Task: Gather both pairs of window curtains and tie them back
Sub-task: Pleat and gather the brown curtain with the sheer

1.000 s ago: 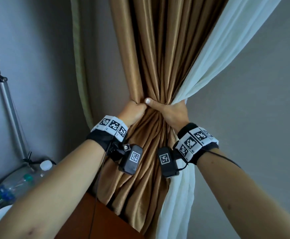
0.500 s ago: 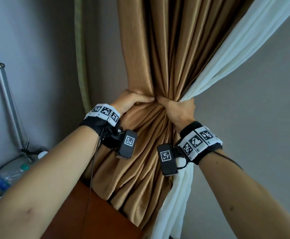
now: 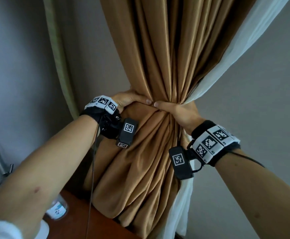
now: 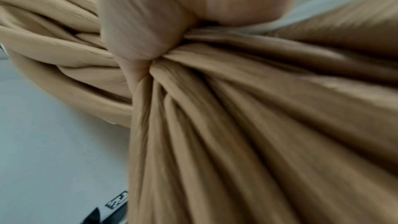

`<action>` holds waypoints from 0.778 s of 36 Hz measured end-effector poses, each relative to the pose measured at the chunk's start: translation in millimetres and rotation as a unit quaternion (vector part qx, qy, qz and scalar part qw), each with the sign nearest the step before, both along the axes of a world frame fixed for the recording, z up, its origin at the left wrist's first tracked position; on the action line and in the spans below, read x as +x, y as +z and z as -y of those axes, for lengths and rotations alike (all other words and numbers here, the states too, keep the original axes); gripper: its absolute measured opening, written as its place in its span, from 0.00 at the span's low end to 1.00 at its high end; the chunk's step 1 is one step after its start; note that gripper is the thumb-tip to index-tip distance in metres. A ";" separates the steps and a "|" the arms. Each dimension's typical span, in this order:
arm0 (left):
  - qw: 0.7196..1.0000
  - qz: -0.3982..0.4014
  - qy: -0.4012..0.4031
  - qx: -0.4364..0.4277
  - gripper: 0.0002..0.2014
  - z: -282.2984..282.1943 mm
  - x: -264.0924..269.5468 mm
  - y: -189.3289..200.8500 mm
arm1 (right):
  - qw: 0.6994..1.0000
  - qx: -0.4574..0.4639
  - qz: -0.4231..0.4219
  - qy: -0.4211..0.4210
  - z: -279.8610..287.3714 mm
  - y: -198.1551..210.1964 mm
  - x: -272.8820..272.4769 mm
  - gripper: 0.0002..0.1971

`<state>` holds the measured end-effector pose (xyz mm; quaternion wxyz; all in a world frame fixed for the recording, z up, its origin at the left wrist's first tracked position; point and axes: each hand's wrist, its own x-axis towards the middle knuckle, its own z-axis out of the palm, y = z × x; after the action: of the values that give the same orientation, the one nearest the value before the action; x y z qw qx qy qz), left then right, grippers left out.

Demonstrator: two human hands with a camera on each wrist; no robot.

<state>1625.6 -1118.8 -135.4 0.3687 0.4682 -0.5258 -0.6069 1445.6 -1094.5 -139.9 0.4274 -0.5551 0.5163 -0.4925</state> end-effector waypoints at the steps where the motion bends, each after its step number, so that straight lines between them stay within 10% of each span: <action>1: 1.000 -0.004 -0.006 0.006 0.21 2.1 0.1 -0.8 | 1.000 0.004 -0.001 0.005 1.2 0.4 -1.6 0.40; 19: 0.999 -0.023 -0.018 0.046 0.20 -10.9 8.2 -5.5 | 0.998 0.019 0.028 0.056 2.8 0.2 4.2 0.41; 25: 0.970 0.029 0.213 -0.110 0.49 -19.8 -2.3 -18.3 | 0.999 -0.017 0.050 -0.006 6.2 -0.1 9.8 0.39; 28: 0.932 0.094 0.296 -0.187 0.43 -30.7 -3.0 -13.2 | 0.998 -0.038 0.041 -0.039 8.2 -4.0 20.5 0.43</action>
<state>1622.6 -1088.0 -148.6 0.5614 0.5801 -0.4998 -0.3139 1466.1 -1102.6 -144.0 0.4069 -0.5302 0.5004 -0.5503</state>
